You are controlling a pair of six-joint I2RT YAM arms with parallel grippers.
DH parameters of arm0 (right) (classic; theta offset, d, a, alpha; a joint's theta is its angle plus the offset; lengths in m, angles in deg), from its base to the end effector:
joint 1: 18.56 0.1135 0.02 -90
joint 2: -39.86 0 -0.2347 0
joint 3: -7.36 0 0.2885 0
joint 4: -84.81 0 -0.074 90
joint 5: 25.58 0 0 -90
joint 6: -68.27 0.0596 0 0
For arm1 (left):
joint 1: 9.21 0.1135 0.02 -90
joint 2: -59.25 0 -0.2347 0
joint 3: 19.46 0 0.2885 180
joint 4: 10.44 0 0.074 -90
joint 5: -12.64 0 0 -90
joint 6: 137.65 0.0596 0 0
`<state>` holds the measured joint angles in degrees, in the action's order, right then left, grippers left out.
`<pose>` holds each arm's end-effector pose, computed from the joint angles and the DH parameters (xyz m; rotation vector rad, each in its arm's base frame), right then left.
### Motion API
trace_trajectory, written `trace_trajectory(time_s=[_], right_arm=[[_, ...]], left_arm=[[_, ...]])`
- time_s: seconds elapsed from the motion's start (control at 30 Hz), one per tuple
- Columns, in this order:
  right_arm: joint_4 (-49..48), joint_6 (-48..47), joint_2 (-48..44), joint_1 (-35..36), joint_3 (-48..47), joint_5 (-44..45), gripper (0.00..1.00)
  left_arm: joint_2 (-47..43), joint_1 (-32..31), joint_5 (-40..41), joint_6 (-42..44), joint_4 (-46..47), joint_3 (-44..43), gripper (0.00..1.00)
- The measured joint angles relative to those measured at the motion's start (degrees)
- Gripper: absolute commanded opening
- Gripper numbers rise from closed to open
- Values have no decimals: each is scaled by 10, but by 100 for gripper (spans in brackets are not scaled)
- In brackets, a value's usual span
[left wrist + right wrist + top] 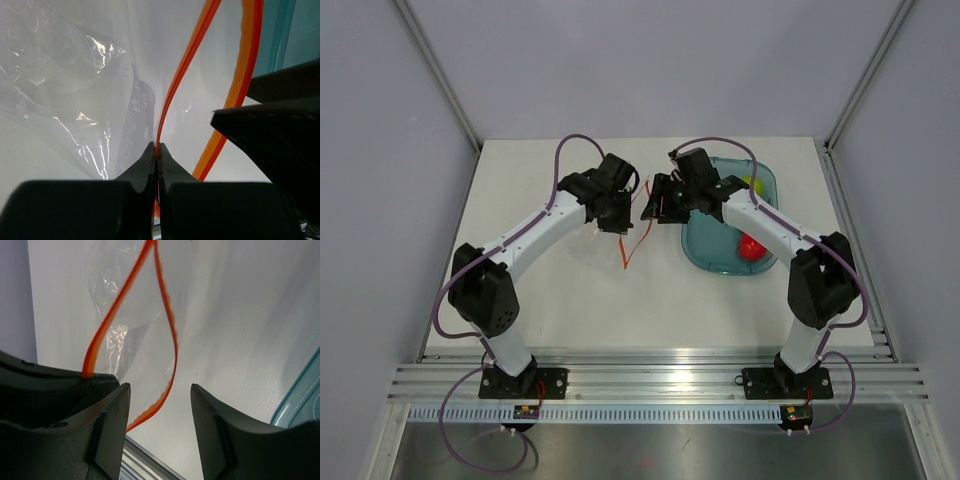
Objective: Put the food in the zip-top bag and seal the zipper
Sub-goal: Open the zipper of the food storage bag at the center of the board.
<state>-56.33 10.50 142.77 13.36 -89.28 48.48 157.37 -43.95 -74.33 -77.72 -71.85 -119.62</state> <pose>0.3749 0.2528 0.2177 -0.1372 2.4899 0.8412 0.3383 -0.2308 0.2412 0.0886 2.6420 -0.3289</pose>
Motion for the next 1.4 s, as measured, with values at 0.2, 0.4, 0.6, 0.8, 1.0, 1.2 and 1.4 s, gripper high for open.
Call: trace_trajectory(time_s=[0.2,0.4,0.6,0.8,1.0,1.2,1.4], right_arm=[[-9,2,-19,1,3,0,58],[-14,7,-6,15,13,6,52],[-18,15,13,22,30,15,12],[-18,18,17,22,30,31,0],[-15,10,33,22,14,63,0],[-14,13,59,22,-11,72,62],[-4,7,57,22,-18,80,75]], left_arm=[[7,0,2,-5,-7,0,0],[7,0,9,-5,-7,0,0],[7,0,10,-5,-7,0,0],[6,2,12,-10,-2,2,0],[-3,19,-16,-16,19,28,0],[8,27,-31,-30,27,11,0],[52,26,-17,-43,5,-44,0]])
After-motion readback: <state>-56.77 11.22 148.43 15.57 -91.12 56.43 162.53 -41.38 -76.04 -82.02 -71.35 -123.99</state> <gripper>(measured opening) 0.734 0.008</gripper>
